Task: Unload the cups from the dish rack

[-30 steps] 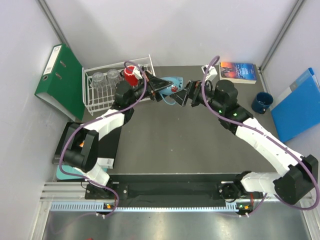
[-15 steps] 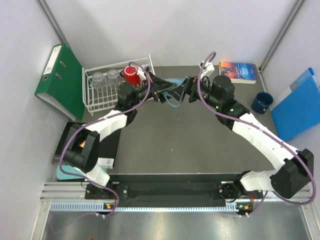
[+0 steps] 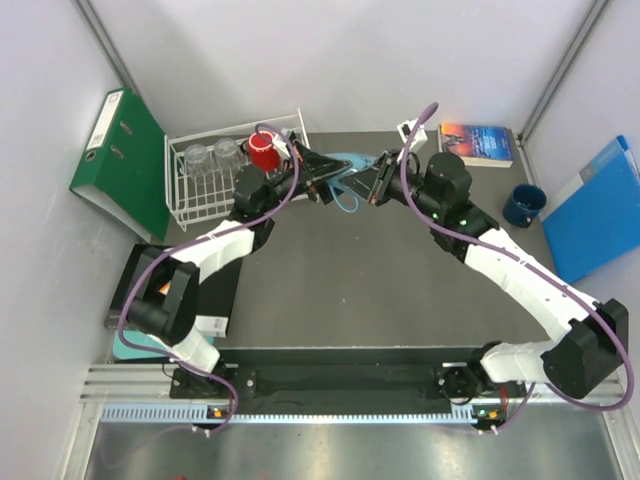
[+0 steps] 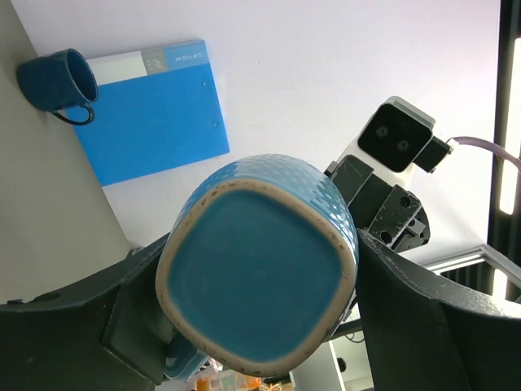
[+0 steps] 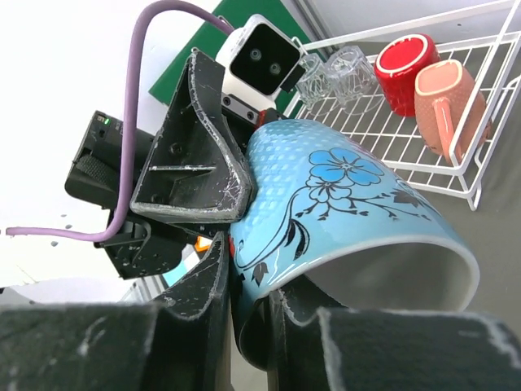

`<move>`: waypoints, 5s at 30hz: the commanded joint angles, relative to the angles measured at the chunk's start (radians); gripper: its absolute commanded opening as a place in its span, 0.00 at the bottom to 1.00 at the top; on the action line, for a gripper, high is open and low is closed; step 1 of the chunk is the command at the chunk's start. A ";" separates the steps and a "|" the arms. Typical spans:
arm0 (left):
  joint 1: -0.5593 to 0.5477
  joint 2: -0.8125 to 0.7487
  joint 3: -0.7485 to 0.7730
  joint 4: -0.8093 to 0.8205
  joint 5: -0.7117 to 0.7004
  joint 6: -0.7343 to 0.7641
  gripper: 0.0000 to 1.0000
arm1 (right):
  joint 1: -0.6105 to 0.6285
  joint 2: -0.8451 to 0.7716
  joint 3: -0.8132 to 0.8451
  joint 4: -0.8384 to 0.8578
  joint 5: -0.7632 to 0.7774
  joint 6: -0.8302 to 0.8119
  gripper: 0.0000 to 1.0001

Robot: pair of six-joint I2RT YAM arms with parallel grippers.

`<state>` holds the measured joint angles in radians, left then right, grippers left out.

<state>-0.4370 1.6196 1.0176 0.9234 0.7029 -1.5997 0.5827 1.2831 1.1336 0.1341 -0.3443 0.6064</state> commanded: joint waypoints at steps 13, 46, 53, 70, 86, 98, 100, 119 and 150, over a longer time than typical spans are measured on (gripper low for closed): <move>0.164 -0.047 0.019 -0.340 -0.068 0.202 0.99 | 0.000 -0.013 0.254 -0.339 0.399 -0.213 0.00; 0.156 -0.218 -0.007 -1.221 -0.353 0.520 0.99 | -0.426 1.059 1.250 -0.969 0.591 -0.117 0.00; 0.153 -0.184 0.006 -1.213 -0.345 0.523 0.99 | -0.425 1.141 1.249 -0.972 0.577 -0.109 0.00; 0.153 -0.092 0.088 -1.224 -0.322 0.557 0.99 | -0.411 1.191 1.309 -0.969 0.542 -0.106 0.27; 0.155 -0.107 0.082 -1.201 -0.298 0.578 0.99 | -0.414 1.061 1.301 -0.878 0.478 -0.059 0.67; 0.153 -0.152 0.091 -1.198 -0.374 0.668 0.99 | -0.385 0.793 1.204 -0.731 0.378 -0.014 0.79; 0.155 -0.150 0.125 -1.204 -0.417 0.702 0.99 | -0.351 0.698 1.136 -0.694 0.366 -0.040 0.82; 0.149 0.312 0.670 -1.181 -0.902 1.052 0.99 | -0.104 0.047 0.214 -0.350 0.300 -0.145 1.00; 0.101 0.553 0.762 -1.114 -1.045 0.942 0.82 | -0.099 -0.136 0.063 -0.383 0.314 -0.169 1.00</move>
<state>-0.3290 2.1742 1.7844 -0.2329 -0.3122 -0.6380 0.4740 1.1831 1.2026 -0.2783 -0.0463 0.4522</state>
